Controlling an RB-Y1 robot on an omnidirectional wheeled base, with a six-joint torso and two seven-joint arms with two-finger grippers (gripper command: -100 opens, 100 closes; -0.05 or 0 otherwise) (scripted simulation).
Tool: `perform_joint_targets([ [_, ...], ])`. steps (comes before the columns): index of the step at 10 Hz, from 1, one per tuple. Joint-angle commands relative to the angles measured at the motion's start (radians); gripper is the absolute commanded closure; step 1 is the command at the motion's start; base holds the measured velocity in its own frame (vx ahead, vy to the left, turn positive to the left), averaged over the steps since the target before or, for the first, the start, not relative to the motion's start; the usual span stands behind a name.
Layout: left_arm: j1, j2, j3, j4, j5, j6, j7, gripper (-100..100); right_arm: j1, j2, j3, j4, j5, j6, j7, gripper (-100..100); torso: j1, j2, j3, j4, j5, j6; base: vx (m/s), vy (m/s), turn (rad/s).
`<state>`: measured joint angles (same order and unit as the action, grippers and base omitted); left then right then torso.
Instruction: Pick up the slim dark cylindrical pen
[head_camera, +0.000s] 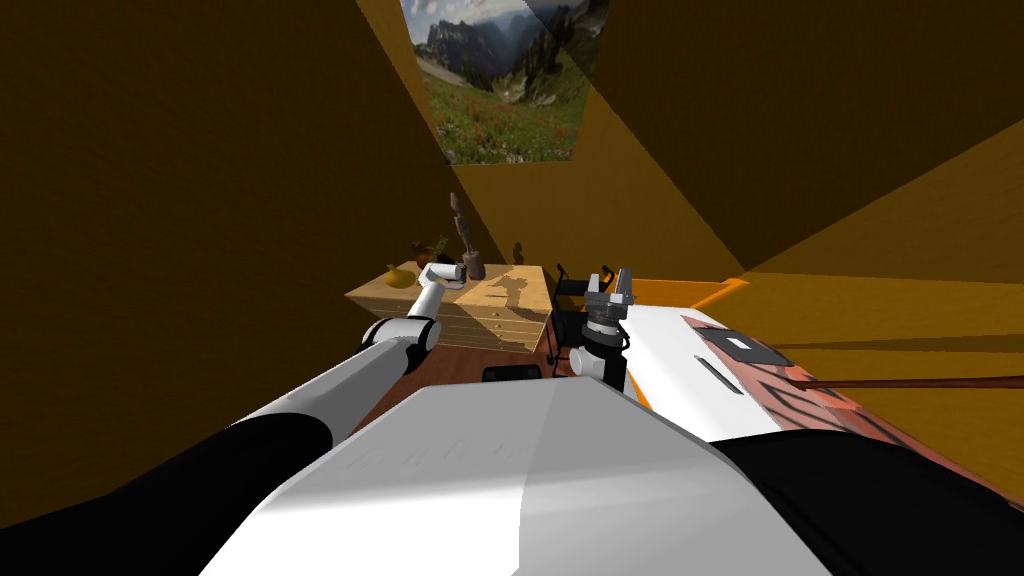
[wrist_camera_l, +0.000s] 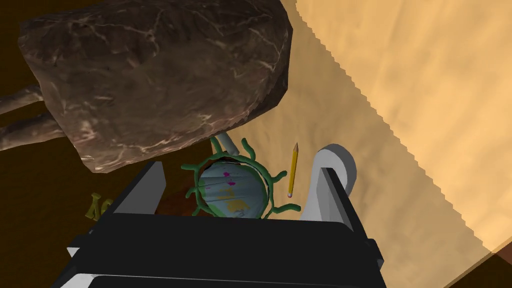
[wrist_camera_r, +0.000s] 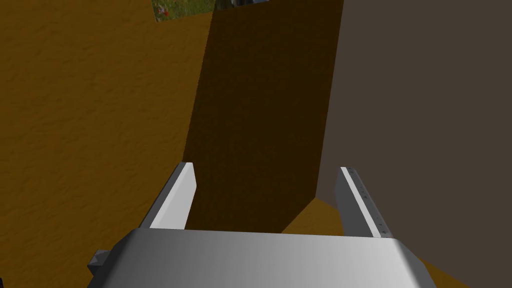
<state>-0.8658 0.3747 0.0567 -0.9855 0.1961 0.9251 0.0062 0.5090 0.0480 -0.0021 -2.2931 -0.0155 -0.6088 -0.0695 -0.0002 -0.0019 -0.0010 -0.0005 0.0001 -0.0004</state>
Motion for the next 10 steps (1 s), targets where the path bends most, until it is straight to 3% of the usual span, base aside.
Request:
perform_joint_targets([
  [1,-0.02,-0.007,-0.001,0.041,-0.001,0.037,-0.001,-100,0.0,0.0,0.0,0.0,0.0,0.0,0.0,0,0.0,0.0,0.0,0.0,0.0,0.0,0.029,-0.001,0.016],
  [2,-0.061,-0.021,-0.001,0.086,0.002,0.067,-0.007,-100,0.0,0.0,0.0,0.0,0.0,0.0,0.0,0,0.0,0.0,0.0,0.0,0.0,0.0,0.036,-0.003,0.039],
  [3,-0.061,-0.021,-0.001,0.099,0.002,0.093,-0.007,-100,0.0,0.0,0.0,0.0,0.0,0.0,0.0,0,0.0,-0.001,0.0,0.0,0.0,0.0,0.035,-0.004,0.016],
  [4,-0.099,-0.036,-0.002,0.131,0.005,0.124,-0.013,-100,0.0,0.0,0.0,0.0,0.0,0.0,0.0,0,0.0,-0.001,0.0,0.0,0.0,0.0,0.043,-0.003,0.041],
  [5,-0.099,-0.036,-0.002,0.156,0.005,0.147,-0.013,-100,0.0,0.0,0.0,0.0,0.0,0.0,0.0,0,0.0,-0.001,-0.001,0.0,0.0,0.0,0.039,0.0,0.02],
  [6,-0.134,-0.053,-0.003,0.197,0.007,0.173,-0.019,-100,0.0,0.0,0.0,0.0,0.0,0.0,0.0,0,0.0,-0.001,-0.001,-0.001,0.0,0.0,0.05,-0.001,0.038],
  [7,-0.134,-0.053,-0.003,0.21,0.007,0.198,-0.019,-100,0.0,0.0,0.0,0.0,0.0,0.0,0.0,0,0.0,-0.001,-0.001,0.0,0.0,0.0,0.048,-0.004,0.023],
  [8,-0.166,-0.07,-0.005,0.261,0.008,0.225,-0.025,-100,0.0,0.0,0.0,0.0,0.0,0.0,0.0,0,0.0,-0.001,-0.001,-0.001,0.0,0.0,0.053,-0.006,0.048],
  [9,-0.166,-0.07,-0.005,0.261,0.008,0.247,-0.025,-100,0.0,0.0,0.0,0.0,0.0,0.0,0.0,0,-0.001,-0.002,-0.001,-0.001,0.0,0.0,0.041,-0.003,0.016],
  [10,-0.194,-0.089,-0.006,0.301,0.01,0.283,-0.032,-100,0.0,0.0,0.0,0.0,0.0,0.0,0.0,0,0.0,-0.001,-0.001,-0.001,0.0,0.0,0.046,-0.006,0.036],
])
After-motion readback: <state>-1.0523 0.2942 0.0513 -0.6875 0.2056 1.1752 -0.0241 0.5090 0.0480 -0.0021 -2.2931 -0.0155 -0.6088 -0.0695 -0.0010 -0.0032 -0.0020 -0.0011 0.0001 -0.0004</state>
